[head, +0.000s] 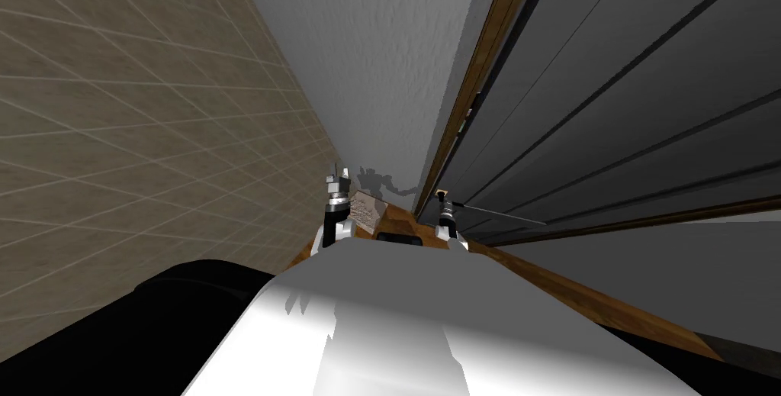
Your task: Pull the door open
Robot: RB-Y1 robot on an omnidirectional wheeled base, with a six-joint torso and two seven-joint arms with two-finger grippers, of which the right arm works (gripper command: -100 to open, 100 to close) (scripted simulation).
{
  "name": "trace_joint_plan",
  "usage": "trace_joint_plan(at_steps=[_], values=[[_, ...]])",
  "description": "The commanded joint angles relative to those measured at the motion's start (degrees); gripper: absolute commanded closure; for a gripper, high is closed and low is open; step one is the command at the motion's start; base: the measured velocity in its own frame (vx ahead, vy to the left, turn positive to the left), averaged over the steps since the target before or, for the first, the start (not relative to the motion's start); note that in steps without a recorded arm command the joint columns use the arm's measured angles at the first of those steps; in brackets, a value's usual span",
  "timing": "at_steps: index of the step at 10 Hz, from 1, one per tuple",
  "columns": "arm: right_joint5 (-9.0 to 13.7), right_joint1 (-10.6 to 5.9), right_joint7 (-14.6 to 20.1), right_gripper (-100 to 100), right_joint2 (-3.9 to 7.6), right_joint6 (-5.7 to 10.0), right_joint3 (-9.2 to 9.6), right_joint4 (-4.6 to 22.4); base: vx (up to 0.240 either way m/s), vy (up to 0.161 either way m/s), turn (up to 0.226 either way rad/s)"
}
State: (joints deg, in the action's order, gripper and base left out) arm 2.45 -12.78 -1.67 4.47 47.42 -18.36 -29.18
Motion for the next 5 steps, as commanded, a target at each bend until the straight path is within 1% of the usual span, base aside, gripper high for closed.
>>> trace_joint_plan(at_steps=[1,5], values=[[0.07,0.10,0.39,100,0.63,0.38,-0.07,0.33,-0.216,0.031,0.078],[-0.06,0.54,1.71,100,1.96,0.76,0.38,0.58,-0.205,0.026,0.090]])
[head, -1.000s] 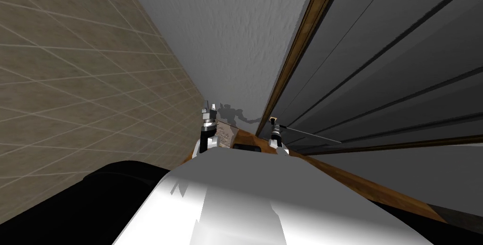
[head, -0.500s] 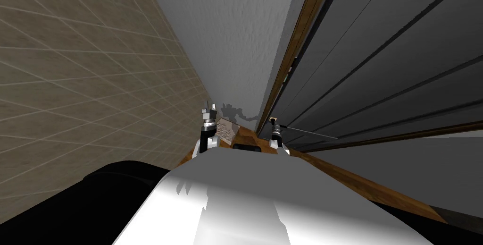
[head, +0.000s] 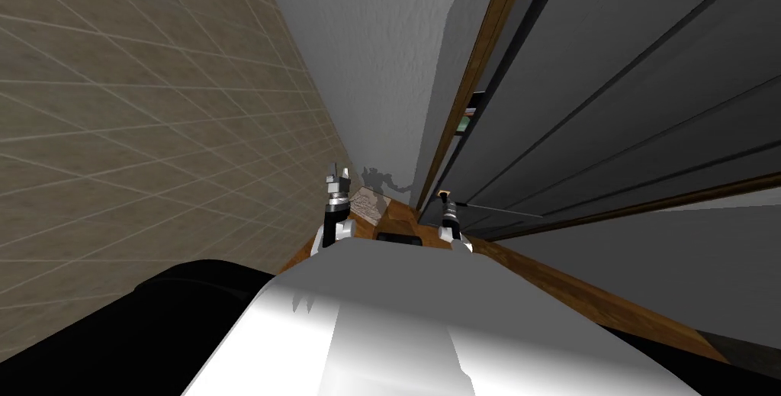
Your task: Pull the door open
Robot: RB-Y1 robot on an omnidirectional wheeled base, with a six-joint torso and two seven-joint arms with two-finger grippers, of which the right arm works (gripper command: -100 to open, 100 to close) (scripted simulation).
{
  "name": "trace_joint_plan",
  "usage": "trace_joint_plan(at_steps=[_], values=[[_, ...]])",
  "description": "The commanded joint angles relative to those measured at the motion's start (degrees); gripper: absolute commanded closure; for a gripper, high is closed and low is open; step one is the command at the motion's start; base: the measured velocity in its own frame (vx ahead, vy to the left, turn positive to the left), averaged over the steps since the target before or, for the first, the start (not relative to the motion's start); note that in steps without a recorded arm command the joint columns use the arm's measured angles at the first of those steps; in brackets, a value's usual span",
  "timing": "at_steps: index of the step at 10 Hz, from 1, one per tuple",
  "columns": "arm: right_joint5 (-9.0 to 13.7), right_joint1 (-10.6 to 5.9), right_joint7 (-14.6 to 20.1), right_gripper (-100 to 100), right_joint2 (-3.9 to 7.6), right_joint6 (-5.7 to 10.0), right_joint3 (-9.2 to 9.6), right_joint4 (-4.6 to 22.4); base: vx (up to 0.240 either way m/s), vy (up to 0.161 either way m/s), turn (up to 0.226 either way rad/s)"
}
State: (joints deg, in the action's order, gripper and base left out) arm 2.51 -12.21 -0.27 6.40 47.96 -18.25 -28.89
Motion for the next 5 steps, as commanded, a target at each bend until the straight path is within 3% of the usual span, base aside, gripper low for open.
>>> trace_joint_plan(at_steps=[1,5], values=[[-0.17,0.14,0.80,100,0.48,0.37,0.43,0.38,-0.195,0.036,0.093],[-0.57,1.16,3.97,100,3.24,1.38,1.47,0.88,-0.162,0.037,0.080]])
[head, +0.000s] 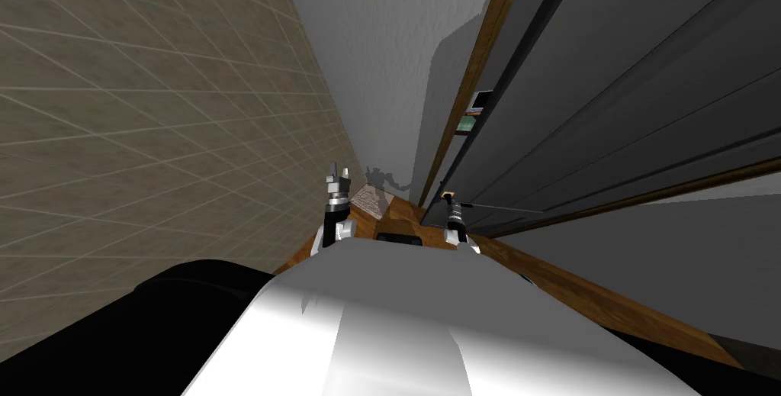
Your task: Pull the door open
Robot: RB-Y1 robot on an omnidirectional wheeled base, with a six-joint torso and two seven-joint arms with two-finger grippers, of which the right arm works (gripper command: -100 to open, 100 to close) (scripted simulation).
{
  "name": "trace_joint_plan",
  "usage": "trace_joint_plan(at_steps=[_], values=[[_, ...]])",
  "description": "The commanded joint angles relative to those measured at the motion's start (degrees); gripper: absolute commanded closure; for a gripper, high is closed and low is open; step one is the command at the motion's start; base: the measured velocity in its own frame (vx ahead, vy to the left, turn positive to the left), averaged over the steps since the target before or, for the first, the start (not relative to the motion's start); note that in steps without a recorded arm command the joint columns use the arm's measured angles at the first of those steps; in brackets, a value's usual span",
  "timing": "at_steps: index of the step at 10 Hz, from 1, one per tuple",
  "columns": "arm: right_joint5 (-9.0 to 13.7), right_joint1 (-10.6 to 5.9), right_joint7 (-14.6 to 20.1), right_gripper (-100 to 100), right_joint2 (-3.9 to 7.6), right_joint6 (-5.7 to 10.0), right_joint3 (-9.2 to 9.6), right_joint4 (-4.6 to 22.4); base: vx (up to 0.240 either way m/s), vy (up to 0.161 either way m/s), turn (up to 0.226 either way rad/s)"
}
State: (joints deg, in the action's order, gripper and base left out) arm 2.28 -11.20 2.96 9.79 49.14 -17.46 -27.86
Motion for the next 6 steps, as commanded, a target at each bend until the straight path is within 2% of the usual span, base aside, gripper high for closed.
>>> trace_joint_plan(at_steps=[1,3,6], values=[[-0.48,0.48,1.75,100,0.65,0.52,1.03,0.01,-0.100,0.036,0.074],[-0.76,1.07,3.59,100,2.04,1.06,1.65,0.31,-0.026,0.001,0.053],[-1.25,2.00,6.49,100,4.02,1.84,2.66,0.82,0.075,-0.022,0.056]])
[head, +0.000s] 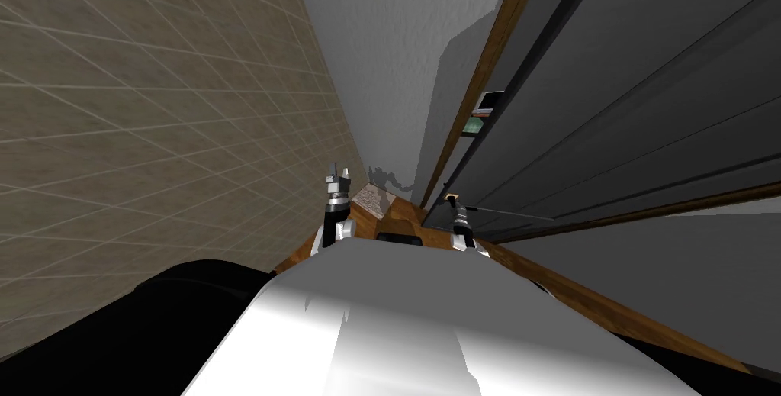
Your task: Pull the door open
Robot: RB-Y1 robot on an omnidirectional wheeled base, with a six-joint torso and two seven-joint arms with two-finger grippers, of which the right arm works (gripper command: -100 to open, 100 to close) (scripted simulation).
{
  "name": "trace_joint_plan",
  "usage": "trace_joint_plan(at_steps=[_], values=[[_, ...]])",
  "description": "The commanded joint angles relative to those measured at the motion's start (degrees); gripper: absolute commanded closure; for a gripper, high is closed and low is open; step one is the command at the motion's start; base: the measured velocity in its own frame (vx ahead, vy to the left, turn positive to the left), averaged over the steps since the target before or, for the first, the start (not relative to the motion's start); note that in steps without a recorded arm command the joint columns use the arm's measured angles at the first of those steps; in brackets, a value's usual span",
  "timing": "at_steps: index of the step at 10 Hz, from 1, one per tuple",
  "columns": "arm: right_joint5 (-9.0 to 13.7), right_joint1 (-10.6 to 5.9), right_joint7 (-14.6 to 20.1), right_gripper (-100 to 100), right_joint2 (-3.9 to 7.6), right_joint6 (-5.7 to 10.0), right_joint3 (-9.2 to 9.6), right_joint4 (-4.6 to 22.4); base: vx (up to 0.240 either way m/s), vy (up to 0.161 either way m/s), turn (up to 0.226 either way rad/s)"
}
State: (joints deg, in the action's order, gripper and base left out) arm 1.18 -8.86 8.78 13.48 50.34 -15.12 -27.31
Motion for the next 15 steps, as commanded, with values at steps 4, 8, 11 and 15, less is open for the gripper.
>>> trace_joint_plan(at_steps=[4,8,11,15], values=[[-0.89,0.76,4.32,100,2.08,1.73,1.55,0.80,0.128,-0.034,0.065],[-1.93,1.85,5.99,100,2.89,2.50,2.86,0.19,-0.103,-0.022,0.078],[-3.36,2.90,8.69,100,4.25,4.21,4.69,0.24,-0.237,-0.075,0.134],[-4.37,3.55,10.46,100,5.11,5.26,6.01,0.29,-0.204,-0.040,0.086]])
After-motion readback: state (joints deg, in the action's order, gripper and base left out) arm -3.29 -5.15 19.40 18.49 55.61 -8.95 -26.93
